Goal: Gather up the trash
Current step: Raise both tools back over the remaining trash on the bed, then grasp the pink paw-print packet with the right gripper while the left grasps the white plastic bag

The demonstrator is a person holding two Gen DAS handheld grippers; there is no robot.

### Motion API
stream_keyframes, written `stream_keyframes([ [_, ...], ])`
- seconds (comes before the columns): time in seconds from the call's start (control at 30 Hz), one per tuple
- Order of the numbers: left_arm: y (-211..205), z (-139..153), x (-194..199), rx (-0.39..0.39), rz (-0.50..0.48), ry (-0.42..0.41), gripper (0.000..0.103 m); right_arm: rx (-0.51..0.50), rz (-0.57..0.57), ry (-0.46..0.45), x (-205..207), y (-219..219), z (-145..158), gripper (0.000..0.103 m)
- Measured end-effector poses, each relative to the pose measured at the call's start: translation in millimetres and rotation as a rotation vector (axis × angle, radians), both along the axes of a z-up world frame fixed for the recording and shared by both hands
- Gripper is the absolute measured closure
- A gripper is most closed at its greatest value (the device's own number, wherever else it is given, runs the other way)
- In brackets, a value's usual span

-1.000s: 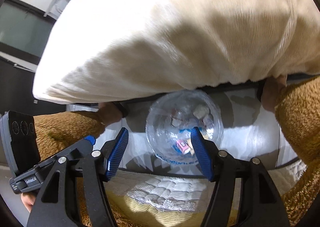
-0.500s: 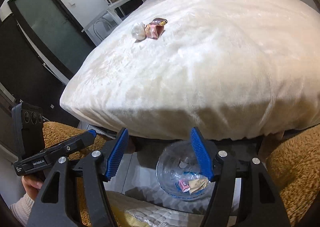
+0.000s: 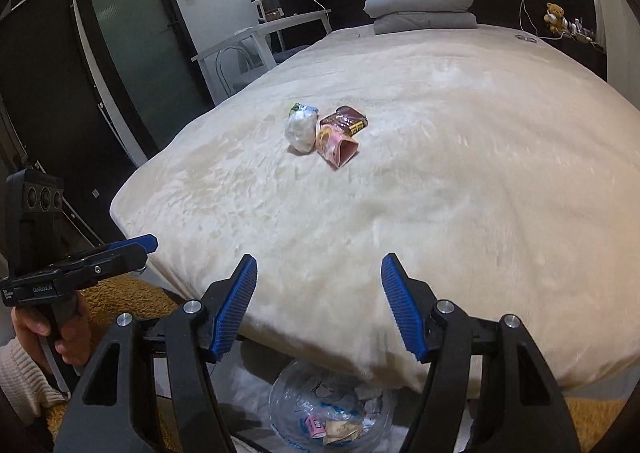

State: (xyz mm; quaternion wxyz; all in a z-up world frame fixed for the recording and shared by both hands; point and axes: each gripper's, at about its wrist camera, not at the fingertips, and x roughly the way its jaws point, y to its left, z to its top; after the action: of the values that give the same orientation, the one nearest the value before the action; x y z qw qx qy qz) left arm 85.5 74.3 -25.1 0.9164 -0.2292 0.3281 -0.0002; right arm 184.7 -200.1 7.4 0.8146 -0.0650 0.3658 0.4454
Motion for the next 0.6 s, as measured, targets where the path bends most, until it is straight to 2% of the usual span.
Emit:
stream_keyframes([
  [0.13,21,6,13,0.008,0.021,-0.011,0.030,-0.002,0.012,-0.010,25,18,1,0.039],
  [0.4,50,13,40,0.019,0.038,-0.026,0.030,0.005,0.035,0.063,70,57,-7,0.039],
  [0.6,67,18,62,0.025,0.032,-0.043,0.030,0.001,0.062,0.081,100,93,-9,0.039],
])
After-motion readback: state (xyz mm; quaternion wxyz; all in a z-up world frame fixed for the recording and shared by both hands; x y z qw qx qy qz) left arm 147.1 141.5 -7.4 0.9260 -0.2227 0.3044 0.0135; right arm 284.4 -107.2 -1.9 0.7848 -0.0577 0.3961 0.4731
